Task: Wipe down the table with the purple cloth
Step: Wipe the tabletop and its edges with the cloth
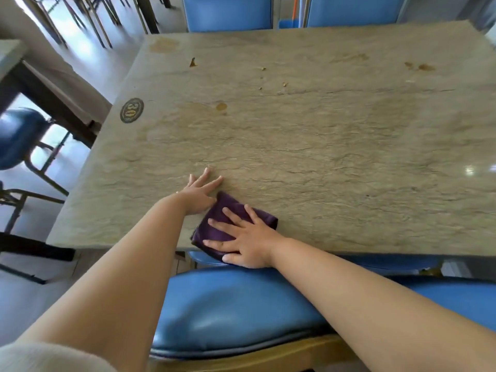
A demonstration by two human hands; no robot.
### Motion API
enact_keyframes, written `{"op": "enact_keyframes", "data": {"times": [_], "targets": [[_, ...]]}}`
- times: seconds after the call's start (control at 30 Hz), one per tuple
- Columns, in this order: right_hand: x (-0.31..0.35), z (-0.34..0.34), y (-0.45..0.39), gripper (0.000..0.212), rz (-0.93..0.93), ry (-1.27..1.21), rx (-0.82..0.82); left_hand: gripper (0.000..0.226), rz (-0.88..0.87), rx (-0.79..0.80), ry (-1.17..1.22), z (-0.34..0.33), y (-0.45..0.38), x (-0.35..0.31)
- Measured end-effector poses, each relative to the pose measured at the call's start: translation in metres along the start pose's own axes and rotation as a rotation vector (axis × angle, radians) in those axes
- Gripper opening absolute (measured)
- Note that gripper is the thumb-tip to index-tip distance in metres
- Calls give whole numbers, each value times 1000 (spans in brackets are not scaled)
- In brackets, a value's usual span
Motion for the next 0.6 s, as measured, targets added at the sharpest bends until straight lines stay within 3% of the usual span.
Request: {"op": "enact_keyframes", "data": {"times": [0.1, 0.17, 0.27, 0.33, 0.47, 0.6], "targets": [[-8, 1, -10, 60, 113, 85, -56, 62, -102, 19, 66, 14, 9, 20], [-15, -1, -8, 65, 71, 45, -84, 57, -173, -31, 58, 28, 15, 44], [-6, -1, -12, 70, -58, -23, -42, 56, -278, -152, -240, 45, 21, 90], [4, 3, -22, 70, -110, -9, 3, 57, -315, -230, -318, 55, 21, 121], [43, 21, -80, 63, -82, 39, 21, 59, -268, -298, -248, 78, 13, 170], [105, 45, -162, 56, 12, 137, -18, 47, -286, -307, -163, 110, 6, 216]]}}
Point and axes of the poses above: each hand's wrist, its own y-axis away from the middle knuckle, its own z-axis out of the back of the hand, x = y × z, the point moved 2 cm from there along -y, towards the middle knuckle, and after that the axes turned 13 degrees about y, right-handed, at the moved point
